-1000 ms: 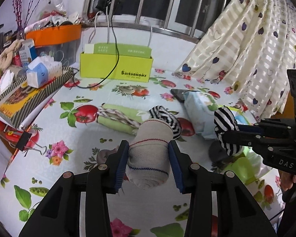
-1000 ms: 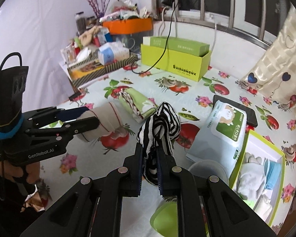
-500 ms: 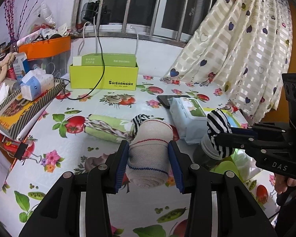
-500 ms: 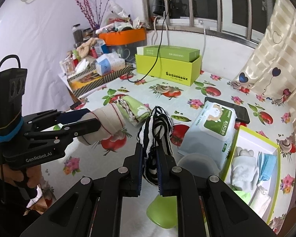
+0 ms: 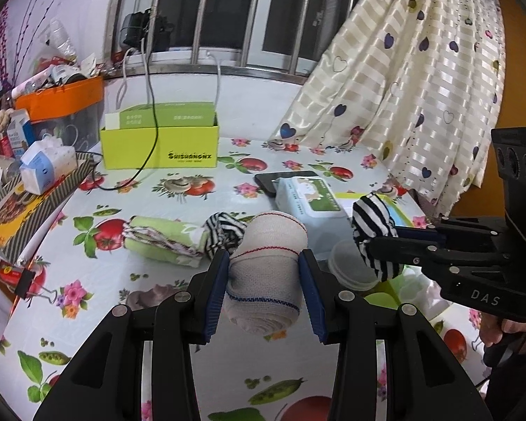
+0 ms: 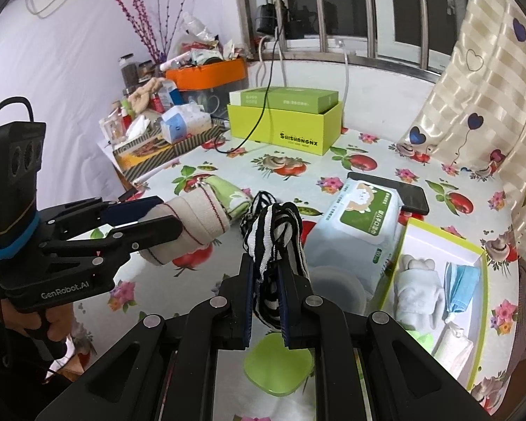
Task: Organize soft objects
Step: 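Carry the bandage roll and black-and-white striped cloth toward the white box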
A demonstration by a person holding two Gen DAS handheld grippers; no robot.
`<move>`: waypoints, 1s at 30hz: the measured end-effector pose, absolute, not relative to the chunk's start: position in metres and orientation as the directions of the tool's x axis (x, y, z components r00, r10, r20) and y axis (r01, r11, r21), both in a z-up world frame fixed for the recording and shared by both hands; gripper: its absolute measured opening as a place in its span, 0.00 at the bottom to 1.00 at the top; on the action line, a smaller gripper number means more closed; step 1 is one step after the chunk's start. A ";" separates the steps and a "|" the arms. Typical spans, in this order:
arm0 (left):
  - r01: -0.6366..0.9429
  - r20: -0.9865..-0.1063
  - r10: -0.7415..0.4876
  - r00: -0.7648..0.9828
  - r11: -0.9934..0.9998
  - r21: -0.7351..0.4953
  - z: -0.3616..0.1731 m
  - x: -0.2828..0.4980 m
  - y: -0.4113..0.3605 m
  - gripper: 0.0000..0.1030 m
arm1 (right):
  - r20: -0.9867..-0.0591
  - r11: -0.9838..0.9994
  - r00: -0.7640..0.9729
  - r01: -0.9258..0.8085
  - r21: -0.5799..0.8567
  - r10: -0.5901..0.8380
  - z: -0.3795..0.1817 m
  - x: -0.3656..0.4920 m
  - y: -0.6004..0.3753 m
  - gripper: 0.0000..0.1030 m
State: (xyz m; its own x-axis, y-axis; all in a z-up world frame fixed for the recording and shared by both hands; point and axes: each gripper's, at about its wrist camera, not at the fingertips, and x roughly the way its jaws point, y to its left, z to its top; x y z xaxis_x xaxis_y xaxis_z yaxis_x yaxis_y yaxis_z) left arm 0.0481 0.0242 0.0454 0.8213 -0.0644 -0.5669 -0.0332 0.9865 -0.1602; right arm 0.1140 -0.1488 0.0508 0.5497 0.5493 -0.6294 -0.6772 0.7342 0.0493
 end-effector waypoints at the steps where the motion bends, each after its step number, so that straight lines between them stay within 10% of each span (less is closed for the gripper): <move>1: -0.029 -0.566 -0.068 0.822 0.987 -0.160 0.047 0.049 0.022 0.41 | -0.628 0.736 0.552 -0.675 0.050 0.549 0.051 0.114 -0.150 0.11; 30: 0.144 -0.558 -0.184 0.809 0.983 -0.115 0.068 0.100 -0.067 0.41 | -0.572 0.860 0.677 -0.500 0.104 0.463 0.058 0.147 -0.271 0.11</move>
State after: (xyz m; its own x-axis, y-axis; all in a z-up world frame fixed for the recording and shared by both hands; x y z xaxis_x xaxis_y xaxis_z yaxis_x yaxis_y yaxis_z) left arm 0.1005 -0.0668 0.0679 0.8089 -0.1841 -0.5584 0.1440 0.9828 -0.1154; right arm 0.1475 -0.2706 0.0583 0.6773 0.4631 -0.5717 -0.4997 0.8599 0.1045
